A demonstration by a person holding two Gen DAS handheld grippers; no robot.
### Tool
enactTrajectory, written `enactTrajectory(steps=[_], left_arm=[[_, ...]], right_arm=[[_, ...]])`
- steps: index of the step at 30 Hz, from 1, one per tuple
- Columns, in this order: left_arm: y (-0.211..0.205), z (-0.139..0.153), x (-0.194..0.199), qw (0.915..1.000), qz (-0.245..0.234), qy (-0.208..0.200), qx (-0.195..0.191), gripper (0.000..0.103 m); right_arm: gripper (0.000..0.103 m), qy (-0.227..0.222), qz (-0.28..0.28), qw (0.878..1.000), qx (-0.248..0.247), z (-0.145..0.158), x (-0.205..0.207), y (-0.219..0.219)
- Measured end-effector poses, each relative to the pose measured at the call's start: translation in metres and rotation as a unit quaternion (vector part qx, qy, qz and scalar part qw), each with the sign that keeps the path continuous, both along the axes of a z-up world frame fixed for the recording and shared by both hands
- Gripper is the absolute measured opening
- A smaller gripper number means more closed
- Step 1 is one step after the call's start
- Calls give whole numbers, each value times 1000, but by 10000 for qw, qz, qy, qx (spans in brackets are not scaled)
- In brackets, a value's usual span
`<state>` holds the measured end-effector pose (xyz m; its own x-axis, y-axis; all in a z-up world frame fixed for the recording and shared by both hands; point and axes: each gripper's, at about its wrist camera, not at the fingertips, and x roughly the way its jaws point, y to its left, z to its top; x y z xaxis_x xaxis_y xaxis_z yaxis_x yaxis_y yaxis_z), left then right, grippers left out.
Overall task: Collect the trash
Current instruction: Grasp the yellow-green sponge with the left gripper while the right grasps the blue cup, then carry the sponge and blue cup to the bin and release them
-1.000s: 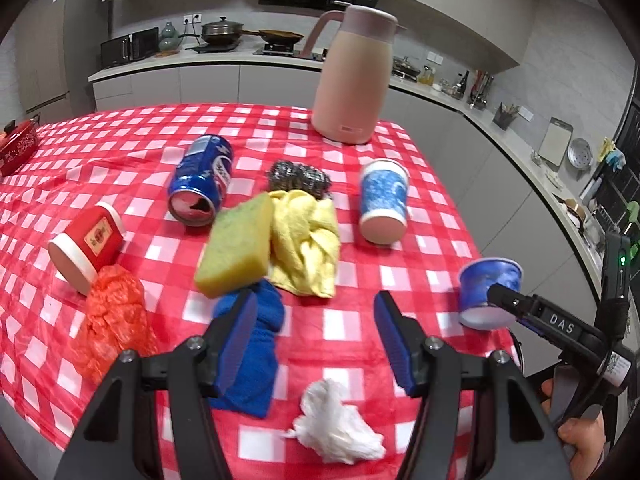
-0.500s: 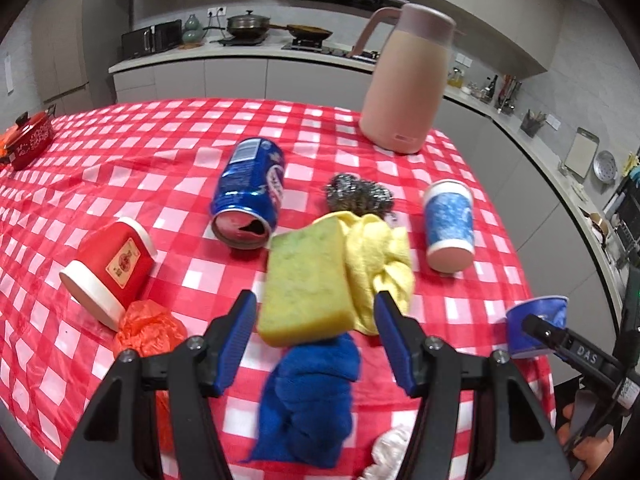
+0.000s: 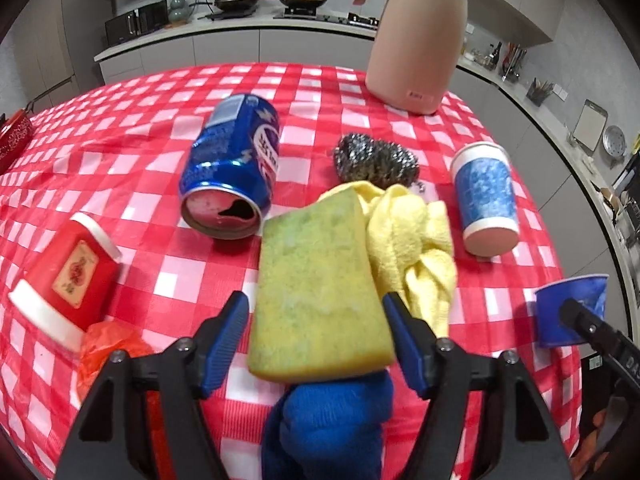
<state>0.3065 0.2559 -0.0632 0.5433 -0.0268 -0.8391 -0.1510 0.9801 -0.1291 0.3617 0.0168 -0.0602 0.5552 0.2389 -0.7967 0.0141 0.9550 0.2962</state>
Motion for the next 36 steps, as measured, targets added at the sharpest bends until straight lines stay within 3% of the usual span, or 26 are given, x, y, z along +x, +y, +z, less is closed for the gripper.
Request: enactTrajectory(steps=[2,4,13,25,36], left_arm=[[4,-4,1,10000,42,0,-62,70],[7,-8,1,9999,46,5,-138,59],[13,-5,-11,9989,85,-217,-401,43],[-7,36,-37,9955,-68,-664,-671,42],[-78,48,-56,9927,-524,-718,-814,42]], right_arm=[[78,39,-2,10000,-11,-3,1,0],[78,100,11,9999,-7,-6,2,1],[77,40,59,10000,26,-6,1,-1],[77,-358,201,9989,242,20,-16,-11],[77,-517,396,9970,426,30,-43,-41]])
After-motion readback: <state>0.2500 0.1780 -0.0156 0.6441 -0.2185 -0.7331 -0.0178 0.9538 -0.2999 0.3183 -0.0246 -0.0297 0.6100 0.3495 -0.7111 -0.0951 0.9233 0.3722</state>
